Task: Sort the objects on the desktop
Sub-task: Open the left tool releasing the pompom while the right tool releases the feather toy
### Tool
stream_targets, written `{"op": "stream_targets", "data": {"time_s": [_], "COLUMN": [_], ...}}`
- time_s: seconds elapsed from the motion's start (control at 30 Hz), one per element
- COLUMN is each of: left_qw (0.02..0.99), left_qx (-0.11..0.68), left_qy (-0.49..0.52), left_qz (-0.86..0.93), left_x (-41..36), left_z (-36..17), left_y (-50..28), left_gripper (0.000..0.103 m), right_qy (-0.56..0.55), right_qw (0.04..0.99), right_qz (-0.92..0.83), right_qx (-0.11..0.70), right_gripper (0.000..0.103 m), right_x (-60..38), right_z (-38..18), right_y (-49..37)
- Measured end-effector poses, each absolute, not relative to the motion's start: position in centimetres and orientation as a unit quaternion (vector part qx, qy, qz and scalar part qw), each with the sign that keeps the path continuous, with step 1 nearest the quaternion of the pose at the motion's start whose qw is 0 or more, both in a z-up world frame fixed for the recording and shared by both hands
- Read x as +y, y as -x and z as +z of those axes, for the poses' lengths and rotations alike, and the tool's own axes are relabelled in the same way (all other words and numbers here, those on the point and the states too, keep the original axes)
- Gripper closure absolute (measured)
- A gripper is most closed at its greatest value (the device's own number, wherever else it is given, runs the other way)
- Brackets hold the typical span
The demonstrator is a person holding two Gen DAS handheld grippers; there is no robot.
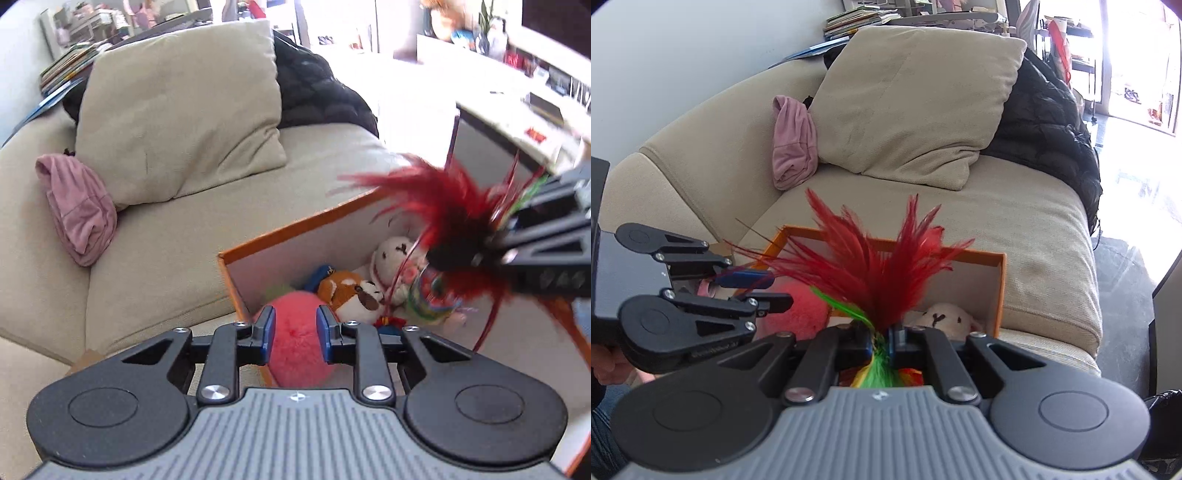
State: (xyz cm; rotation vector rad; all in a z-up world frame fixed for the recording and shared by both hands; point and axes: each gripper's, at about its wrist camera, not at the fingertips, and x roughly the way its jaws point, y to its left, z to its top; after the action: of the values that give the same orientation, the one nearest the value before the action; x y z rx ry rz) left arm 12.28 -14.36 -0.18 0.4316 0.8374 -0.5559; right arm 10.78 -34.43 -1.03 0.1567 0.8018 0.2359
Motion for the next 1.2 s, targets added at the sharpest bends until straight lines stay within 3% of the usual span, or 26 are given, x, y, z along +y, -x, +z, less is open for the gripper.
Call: {"op": "stream_targets", "data": {"time_s": [0.6, 0.67, 0.9, 1.2], "left_qw": [0.871, 0.871, 0.871, 0.877], "left_qx": [0.432, 0.434, 0.436, 0.448], "left_qy": [-0.113, -0.111, -0.100, -0.078], "left_qz": [-0.204, -0.203, -0.204, -0.154], "left_x": [-6.0, -5.8, -5.4, -1.6], "left_z": [-1.4, -1.6, -1.7, 0.1], "left_y": [-11.4, -11.3, -11.0, -10.1], "left_gripper": [0.074, 0.074, 0.074, 0.074], "right_qy": [0.024, 0.038, 0.048, 0.015], "right_qw": [0.880, 0.879, 0.885, 0.902], "right_qz": [0.172, 0.167, 0.160, 0.145], "right_qx": [0.441, 0.445, 0.434, 0.406], "right_gripper": [0.095, 0.093, 0.064, 0.063], "right_x": [-24.8, -24.3, -24.6, -25.4], "right_z": [-5.3, -5.7, -4.8, -1.6], "right_y": [-13.6, -13.7, -12.3, -9.4]}}
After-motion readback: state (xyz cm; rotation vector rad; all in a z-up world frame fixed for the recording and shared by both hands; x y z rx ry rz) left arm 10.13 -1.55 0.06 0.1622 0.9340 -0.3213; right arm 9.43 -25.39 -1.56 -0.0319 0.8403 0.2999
